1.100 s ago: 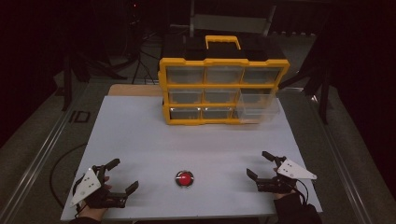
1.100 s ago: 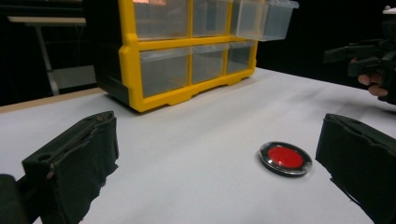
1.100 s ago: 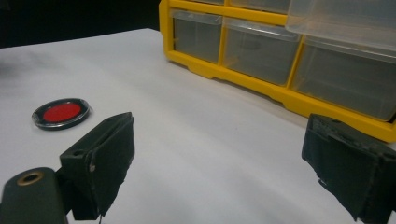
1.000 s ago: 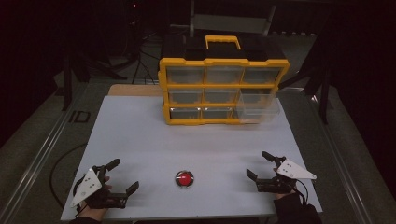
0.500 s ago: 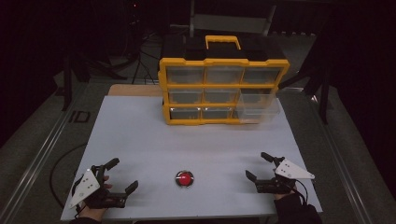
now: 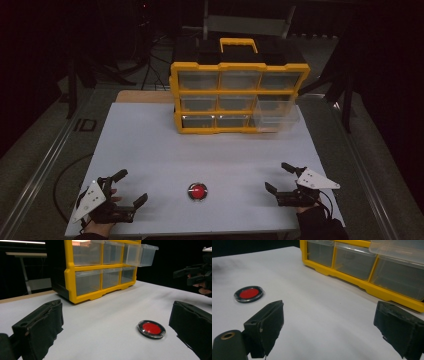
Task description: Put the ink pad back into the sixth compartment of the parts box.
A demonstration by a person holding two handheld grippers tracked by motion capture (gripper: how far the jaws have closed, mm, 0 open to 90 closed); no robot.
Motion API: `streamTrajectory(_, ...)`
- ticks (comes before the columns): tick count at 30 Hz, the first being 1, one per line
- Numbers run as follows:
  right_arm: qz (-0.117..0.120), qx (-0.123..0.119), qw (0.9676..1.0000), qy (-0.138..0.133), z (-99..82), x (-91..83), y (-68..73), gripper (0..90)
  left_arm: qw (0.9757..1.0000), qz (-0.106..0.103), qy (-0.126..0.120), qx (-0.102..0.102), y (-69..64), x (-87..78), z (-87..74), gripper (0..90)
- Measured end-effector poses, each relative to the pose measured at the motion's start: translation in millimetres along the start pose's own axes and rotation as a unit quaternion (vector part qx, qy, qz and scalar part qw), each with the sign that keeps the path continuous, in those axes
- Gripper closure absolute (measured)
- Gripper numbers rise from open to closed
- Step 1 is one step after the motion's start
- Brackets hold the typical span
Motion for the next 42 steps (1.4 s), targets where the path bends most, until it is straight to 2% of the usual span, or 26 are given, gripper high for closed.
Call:
streamTrajectory(8, -0.001, 0.001, 1.0, -0.004, 12.9, -4.2, 3.5, 7.5, 1.0, 0.002, -0.001, -0.001, 0.3, -0.2, 0.4, 0.1)
streamTrajectory(13, 0.009, -0.009, 0.9999, -0.002, 26.5, -7.5, 8.8, 7.5, 1.0, 0.004, -0.003, 0.0, 0.0, -0.5, 1.2, 0.1)
streamTrajectory(17, 0.018, -0.016, 0.9996, -0.011, 40.4, -8.8, 13.9, 7.5, 1.0, 0.003, -0.003, 0.003, -0.3, -0.9, 1.7, 0.1)
streamTrajectory(23, 0.03, -0.011, 0.9994, -0.011, 50.9, -8.7, 16.0, 7.5, 1.0, 0.001, -0.003, 0.003, -0.5, -0.8, 1.6, 0.1)
streamTrajectory(34, 0.049, -0.024, 0.9981, -0.026, 73.0, 4.0, 25.1, 7.6, 1.0, 0.001, -0.003, 0.003, -1.0, -0.6, 1.8, 0.1)
streamTrajectory(37, 0.055, -0.036, 0.9975, -0.026, 77.4, 8.9, 30.4, 7.6, 1.0, 0.0, -0.004, 0.002, -1.1, -0.6, 1.7, 0.1)
streamTrajectory(40, 0.075, -0.035, 0.9961, -0.032, 81.3, 13.7, 37.6, 7.6, 1.0, -0.001, -0.003, 0.002, -1.0, -0.4, 1.4, 0.1)
streamTrajectory(42, 0.078, -0.039, 0.9956, -0.032, 83.2, 17.6, 41.6, 7.6, 1.0, -0.002, -0.003, 0.002, -1.2, -0.3, 1.4, 0.1)
Point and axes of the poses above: each handheld gripper's, and its own axes: x roughly forward along the jaws, z roughly out of its top, y roughly to its left, the point moved 6 cm from there along x, roughly forward along the jaws, and after that the axes turned 1 degree about -x, right-handed, at the moved point
